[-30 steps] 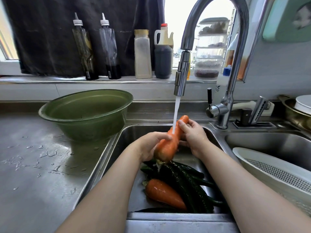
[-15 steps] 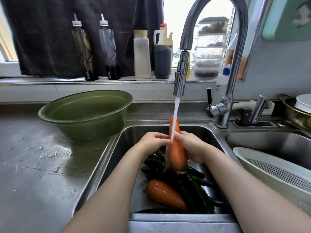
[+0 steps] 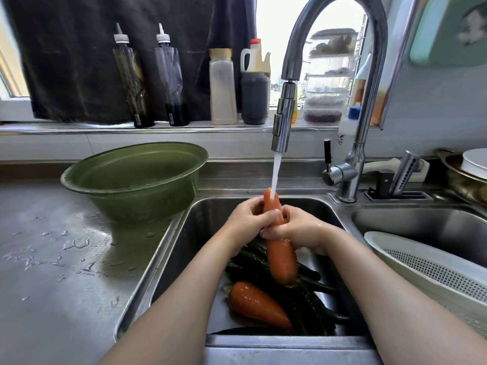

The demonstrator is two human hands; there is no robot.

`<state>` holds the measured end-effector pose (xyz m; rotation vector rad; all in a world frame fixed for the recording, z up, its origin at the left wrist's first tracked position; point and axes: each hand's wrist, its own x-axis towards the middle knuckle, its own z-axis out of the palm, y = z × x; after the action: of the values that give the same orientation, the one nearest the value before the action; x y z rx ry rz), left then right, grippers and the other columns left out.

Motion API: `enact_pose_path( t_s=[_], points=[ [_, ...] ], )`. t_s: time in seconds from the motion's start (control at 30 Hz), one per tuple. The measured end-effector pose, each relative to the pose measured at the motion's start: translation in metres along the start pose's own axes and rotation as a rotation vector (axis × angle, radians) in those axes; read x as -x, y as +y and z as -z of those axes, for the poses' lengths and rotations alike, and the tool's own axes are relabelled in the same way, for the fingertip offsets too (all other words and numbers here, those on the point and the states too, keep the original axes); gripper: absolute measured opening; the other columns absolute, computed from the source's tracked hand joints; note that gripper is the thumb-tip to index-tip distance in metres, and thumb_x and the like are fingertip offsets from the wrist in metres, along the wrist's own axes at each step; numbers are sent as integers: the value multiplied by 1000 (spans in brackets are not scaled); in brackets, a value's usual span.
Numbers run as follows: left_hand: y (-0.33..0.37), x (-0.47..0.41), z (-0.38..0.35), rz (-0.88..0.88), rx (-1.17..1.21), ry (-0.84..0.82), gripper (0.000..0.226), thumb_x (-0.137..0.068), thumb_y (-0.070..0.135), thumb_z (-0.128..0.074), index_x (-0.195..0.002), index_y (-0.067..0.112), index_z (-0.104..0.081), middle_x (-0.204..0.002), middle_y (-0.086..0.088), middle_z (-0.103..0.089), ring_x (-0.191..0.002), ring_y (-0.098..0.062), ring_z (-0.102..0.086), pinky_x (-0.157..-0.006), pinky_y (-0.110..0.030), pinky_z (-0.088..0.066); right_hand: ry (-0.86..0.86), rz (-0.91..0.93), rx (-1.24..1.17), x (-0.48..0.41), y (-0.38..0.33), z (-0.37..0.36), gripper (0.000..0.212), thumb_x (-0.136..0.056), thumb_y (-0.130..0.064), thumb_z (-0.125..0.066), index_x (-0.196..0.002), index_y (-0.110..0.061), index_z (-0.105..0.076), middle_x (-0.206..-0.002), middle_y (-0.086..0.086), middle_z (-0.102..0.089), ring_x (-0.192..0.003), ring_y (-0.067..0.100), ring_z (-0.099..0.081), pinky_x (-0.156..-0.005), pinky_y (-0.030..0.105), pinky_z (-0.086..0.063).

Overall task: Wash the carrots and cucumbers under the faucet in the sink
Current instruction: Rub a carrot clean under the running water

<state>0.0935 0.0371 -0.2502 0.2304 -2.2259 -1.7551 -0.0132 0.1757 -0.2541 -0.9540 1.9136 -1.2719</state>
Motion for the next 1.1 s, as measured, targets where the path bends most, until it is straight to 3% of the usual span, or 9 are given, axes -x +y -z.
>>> enact_pose_path(
  t_s=[0.1, 0.2, 0.37, 0.5, 0.57, 0.67, 0.83, 0.97, 1.1],
  points=[
    [4, 1, -6, -25, 87, 37, 39, -97, 11, -67, -134, 22, -61, -120, 1, -75, -111, -11, -71, -97, -29, -57, -25, 94, -38, -2, 1, -8, 38, -81, -16, -80, -117, -22, -67, -97, 3, -74, -91, 14, -71, -81, 34, -58],
    [9, 0, -11, -28, 57, 138, 19, -102, 22, -61, -121, 22, -64, -109, 1, -77, -102, -12, -73, -95, -32, -58, -35, 92, -1, -2, -1, -17, 22, -84, -22, -77, -105, -24, -71, -96, 2, -73, -94, 16, -71, -93, 43, -59],
    [16, -5, -22, -93, -62, 254, 31, -109, 32, -43, -99, 10, -62, -82, -3, -73, -77, -17, -69, -85, -41, -57, -14, 41, -8, 0, -7, -19, 67, -69, -29, -85, -128, -32, -55, -110, 10, -71, -102, 24, -74, -93, 43, -61],
    [21, -12, -24, -106, 8, 297, 43, -109, 30, -38, -82, 6, -61, -72, -6, -66, -64, -17, -60, -73, -39, -54, -67, -30, -128, 2, -9, -18, 42, -74, -18, -81, -114, -13, -66, -98, 9, -77, -95, 24, -74, -91, 43, -60],
    [27, -11, -23, -75, 57, 239, 38, -111, 26, -38, -88, 10, -65, -82, -5, -70, -71, -14, -64, -75, -33, -56, -87, -58, -237, 1, -5, -16, 41, -73, -19, -80, -111, -6, -68, -101, 11, -74, -98, 28, -71, -100, 50, -55],
    [28, -9, -19, -11, -25, 50, 23, -110, 28, -42, -115, 20, -63, -113, 3, -71, -104, -14, -67, -87, -33, -57, -107, -55, -354, 5, -3, -11, 33, -91, -7, -72, -122, 2, -64, -112, 19, -66, -106, 32, -65, -104, 50, -50],
    [36, -9, -16, -42, 21, 159, 26, -101, 18, -55, -85, 13, -75, -101, -4, -76, -93, -23, -72, -87, -43, -61, -175, 37, -346, 9, -8, -1, 38, -77, -1, -76, -113, -8, -68, -106, 12, -72, -101, 25, -70, -96, 43, -57],
    [40, -5, -9, 22, 104, 56, 38, -109, 28, -44, -105, 12, -78, -108, 4, -78, -101, -13, -73, -85, -27, -59, -114, 28, -299, 12, -10, 2, 32, -84, 3, -77, -112, -10, -68, -96, 5, -73, -90, 15, -72, -80, 33, -60],
    [26, -7, 10, 129, 204, -47, 36, -107, 41, -45, -127, 27, -71, -126, 6, -73, -122, -24, -65, -112, -51, -44, -106, 57, -297, 13, -12, 3, 44, -86, 5, -74, -128, -10, -68, -120, 17, -73, -106, 23, -71, -91, 40, -60]
  ],
)
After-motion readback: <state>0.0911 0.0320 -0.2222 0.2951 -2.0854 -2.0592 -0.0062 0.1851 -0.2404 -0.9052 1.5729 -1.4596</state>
